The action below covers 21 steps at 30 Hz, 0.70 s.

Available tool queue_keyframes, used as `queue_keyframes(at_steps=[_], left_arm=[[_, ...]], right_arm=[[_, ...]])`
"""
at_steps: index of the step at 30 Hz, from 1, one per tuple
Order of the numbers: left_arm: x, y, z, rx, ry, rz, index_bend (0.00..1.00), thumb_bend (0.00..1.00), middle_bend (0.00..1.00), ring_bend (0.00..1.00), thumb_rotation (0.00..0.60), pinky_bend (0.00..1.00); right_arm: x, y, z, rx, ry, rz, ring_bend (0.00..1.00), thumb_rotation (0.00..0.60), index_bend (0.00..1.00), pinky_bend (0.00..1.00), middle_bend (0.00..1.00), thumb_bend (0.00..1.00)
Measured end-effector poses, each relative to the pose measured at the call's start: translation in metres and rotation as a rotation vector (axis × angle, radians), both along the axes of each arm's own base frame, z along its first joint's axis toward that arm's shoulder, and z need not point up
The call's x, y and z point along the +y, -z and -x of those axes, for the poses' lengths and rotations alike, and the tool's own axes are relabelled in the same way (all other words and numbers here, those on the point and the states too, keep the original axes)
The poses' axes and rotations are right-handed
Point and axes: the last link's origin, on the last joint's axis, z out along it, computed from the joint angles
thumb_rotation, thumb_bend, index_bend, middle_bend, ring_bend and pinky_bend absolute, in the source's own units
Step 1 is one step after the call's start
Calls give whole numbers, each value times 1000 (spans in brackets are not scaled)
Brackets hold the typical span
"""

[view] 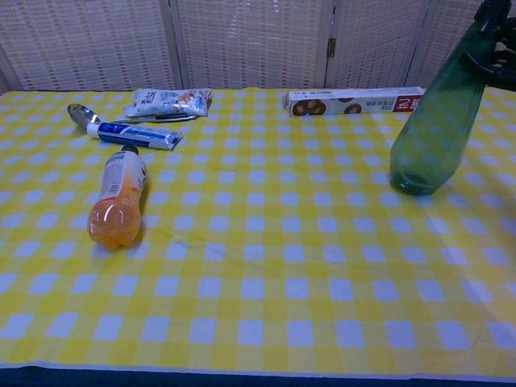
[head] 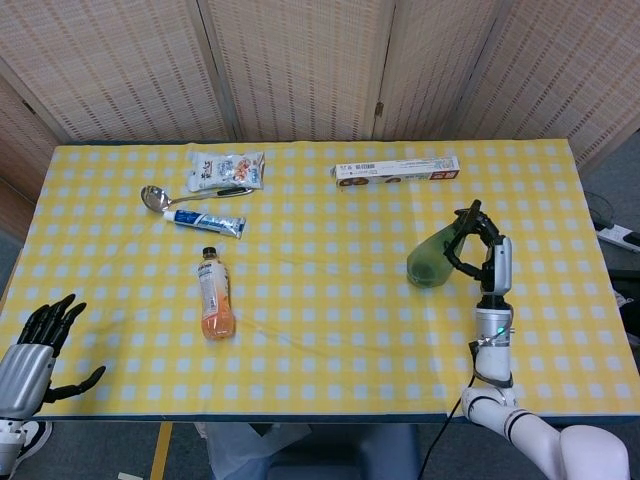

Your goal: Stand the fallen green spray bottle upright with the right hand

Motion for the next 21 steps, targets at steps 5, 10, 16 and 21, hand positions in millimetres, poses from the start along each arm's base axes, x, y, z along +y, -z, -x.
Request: queue_keyframes(at_steps=[5, 10, 16, 21], left_arm=[[-1, 0, -1, 1, 2, -2, 0, 295, 0, 26, 422, 0], [-2, 0, -1, 2, 5, -3, 0, 310, 0, 30, 441, 0], [-3, 0, -2, 4, 8, -6, 0, 310, 0, 30, 442, 0], [-3, 1, -3, 7, 11, -6, 0, 310, 0, 30, 442, 0]], right_arm=[[1, -2, 0, 16, -3, -9, 347, 600, 55, 411, 161, 337], [5, -4, 3, 13, 5, 0, 303, 600, 5, 374, 149, 338], [10, -8, 7, 20, 4, 6, 296, 600, 0, 357, 141, 337], [14, -7, 8, 38, -8, -14, 292, 600, 0, 349, 132, 338]])
